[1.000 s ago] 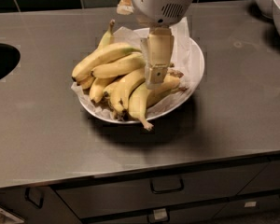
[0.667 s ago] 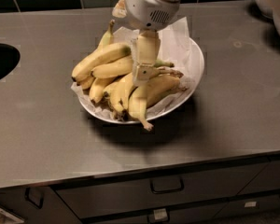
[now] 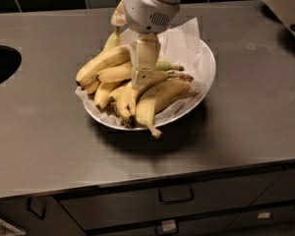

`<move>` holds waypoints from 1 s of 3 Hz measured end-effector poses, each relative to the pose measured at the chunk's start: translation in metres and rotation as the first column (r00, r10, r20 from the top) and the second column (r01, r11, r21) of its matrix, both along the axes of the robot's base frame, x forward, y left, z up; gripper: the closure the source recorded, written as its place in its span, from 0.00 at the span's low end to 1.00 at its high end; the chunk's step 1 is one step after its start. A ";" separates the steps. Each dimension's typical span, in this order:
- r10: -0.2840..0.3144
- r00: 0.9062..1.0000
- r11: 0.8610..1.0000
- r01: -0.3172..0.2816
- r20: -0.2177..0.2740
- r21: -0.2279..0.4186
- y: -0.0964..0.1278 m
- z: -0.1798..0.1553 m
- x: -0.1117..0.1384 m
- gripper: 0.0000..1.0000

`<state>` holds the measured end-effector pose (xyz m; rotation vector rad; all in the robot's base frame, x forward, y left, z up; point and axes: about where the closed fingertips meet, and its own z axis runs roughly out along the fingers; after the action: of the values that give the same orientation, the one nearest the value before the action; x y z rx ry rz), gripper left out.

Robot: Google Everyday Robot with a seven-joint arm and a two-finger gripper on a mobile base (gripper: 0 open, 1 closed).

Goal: Pick banana from white bowl

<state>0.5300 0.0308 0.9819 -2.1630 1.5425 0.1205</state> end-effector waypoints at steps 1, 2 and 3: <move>0.020 1.000 1.000 -0.020 0.007 -0.015 0.012 -0.002 0.001 0.20; 0.026 1.000 0.999 -0.026 0.009 -0.019 0.016 -0.003 0.002 0.19; 0.010 0.999 1.000 -0.009 0.032 -0.017 0.014 0.000 0.001 0.19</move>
Offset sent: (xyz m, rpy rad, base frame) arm 0.0026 0.0215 -0.0068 -0.0289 -0.0110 0.0365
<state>0.5310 0.0449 0.9818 -2.1746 1.5208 0.0756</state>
